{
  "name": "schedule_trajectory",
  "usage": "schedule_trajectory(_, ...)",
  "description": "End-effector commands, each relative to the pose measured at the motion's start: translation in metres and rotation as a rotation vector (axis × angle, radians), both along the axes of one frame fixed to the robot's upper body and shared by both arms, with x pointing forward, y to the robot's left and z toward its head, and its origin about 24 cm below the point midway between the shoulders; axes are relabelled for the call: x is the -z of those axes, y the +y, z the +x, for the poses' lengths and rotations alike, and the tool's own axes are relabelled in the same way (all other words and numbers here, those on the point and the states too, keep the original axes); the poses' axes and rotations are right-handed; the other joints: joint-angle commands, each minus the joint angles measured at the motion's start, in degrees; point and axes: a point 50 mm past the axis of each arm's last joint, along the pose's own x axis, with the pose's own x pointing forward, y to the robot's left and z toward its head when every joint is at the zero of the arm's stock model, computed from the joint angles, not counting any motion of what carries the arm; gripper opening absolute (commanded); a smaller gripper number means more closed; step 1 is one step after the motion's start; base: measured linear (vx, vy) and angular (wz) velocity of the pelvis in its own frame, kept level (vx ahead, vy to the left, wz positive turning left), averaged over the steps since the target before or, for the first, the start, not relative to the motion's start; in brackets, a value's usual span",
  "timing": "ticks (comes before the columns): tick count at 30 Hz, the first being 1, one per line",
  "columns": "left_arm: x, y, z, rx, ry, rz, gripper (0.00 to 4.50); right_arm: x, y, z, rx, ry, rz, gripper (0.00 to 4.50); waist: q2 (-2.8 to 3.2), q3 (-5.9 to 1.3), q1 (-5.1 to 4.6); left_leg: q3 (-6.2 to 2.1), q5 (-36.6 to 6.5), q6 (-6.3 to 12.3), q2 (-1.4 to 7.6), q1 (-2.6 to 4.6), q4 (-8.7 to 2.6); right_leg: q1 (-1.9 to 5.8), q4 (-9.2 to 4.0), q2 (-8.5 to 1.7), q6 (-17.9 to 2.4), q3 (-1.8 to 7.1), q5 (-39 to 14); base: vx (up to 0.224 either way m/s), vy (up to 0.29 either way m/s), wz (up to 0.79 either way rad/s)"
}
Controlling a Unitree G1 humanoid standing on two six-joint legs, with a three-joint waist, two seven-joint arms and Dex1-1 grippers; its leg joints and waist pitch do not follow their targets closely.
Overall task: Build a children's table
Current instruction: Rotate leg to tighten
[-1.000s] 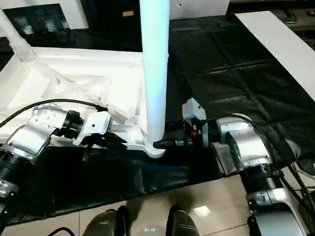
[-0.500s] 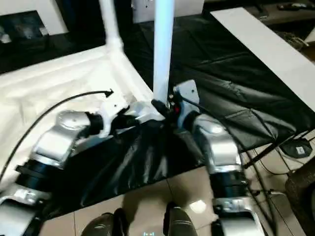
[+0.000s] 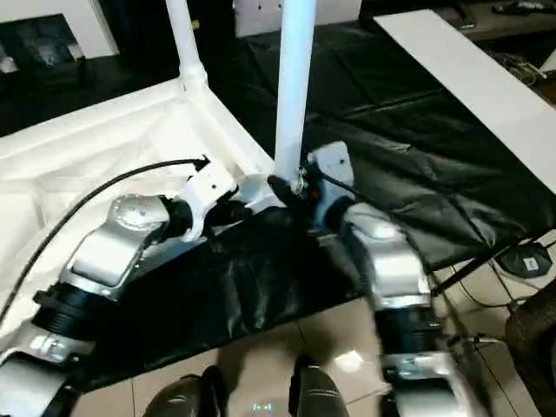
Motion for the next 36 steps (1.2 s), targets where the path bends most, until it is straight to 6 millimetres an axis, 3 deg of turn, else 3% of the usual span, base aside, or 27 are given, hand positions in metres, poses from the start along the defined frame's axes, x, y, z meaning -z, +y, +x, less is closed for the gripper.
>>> schedule_trajectory(1,-0.001,-0.003,-0.005,0.095,-0.016,0.019,0.00,0.006,0.012,-0.009,-0.183,0.012,-0.008,3.49,-0.15,-4.35,0.56,-2.95,-17.57,3.48,4.95,1.99,-4.38,2.74,-2.55,-4.26,-12.07,2.96,-14.79,0.000,0.000,0.00)
schedule_trajectory(5,0.000,0.010,-0.010,0.223,-0.015,0.056,0.00,0.001,-0.013,-0.011,-0.280,0.026,-0.046,3.81,-0.34,-4.68,1.18,-2.71,-13.32,6.51,4.86,1.83,-3.86,3.08,-2.20,-4.11,-13.32,2.84,-14.69,0.049,-0.050,0.06)
schedule_trajectory(6,0.000,0.014,-0.013,0.276,0.007,0.065,0.00,-0.001,-0.020,-0.012,-0.325,0.030,-0.063,3.81,-0.55,-5.05,1.53,-2.61,-11.04,7.39,4.96,1.82,-3.62,3.22,-1.80,-4.19,-14.08,2.83,-12.95,0.000,0.000,0.00)
schedule_trajectory(7,0.000,0.016,-0.016,0.318,0.014,0.071,0.00,-0.003,-0.024,-0.012,-0.347,0.026,-0.080,3.91,-0.28,-5.11,1.82,-2.53,-9.40,8.00,5.09,1.92,-3.44,3.07,-1.54,-3.99,-15.08,2.72,-11.17,0.050,-0.058,0.03)
schedule_trajectory(9,0.001,0.020,-0.018,0.374,0.028,0.095,0.00,-0.005,-0.029,-0.013,-0.394,0.022,-0.099,4.15,-0.39,-5.62,2.38,-2.29,-6.07,8.77,5.18,1.84,-3.04,3.21,-0.53,-3.63,-16.53,2.64,-6.29,0.026,-0.028,0.02)
schedule_trajectory(11,0.001,0.025,-0.020,0.426,0.036,0.121,0.00,-0.008,-0.033,-0.014,-0.458,0.020,-0.126,4.22,-0.28,-5.50,2.96,-2.16,-5.18,9.73,5.28,1.80,-2.88,3.10,-0.23,-3.65,-17.54,2.58,-4.58,0.000,0.000,0.00)
schedule_trajectory(16,0.001,0.031,-0.023,0.538,0.064,0.152,0.00,-0.011,-0.037,-0.022,-0.631,0.033,-0.140,4.22,-0.33,-5.29,3.54,-2.34,-9.42,7.93,5.45,1.95,-3.12,3.08,-0.78,-3.73,-16.84,2.43,-11.67,0.000,0.000,0.00)
schedule_trajectory(21,0.000,0.034,-0.026,0.628,0.090,0.189,0.00,-0.013,-0.037,-0.027,-0.743,0.047,-0.132,3.77,-0.41,-5.25,3.85,-2.48,-11.95,5.70,5.68,2.25,-3.36,2.90,-1.24,-3.91,-15.35,2.58,-16.55,0.000,0.000,0.00)
schedule_trajectory(29,0.000,0.032,-0.024,0.674,0.096,0.205,0.00,-0.010,-0.032,-0.026,-0.799,0.066,-0.140,3.05,-0.44,-5.33,4.01,-2.48,-13.11,4.22,5.59,2.28,-3.37,2.81,-1.27,-3.99,-15.15,2.71,-17.90,0.000,0.000,0.00)
schedule_trajectory(36,0.001,0.030,-0.023,0.699,0.093,0.199,0.00,-0.009,-0.026,-0.026,-0.849,0.079,-0.121,2.44,-0.51,-5.66,4.15,-2.41,-10.55,5.50,5.57,2.21,-3.10,2.97,-0.88,-3.94,-15.73,2.67,-14.97,0.000,0.000,0.00)
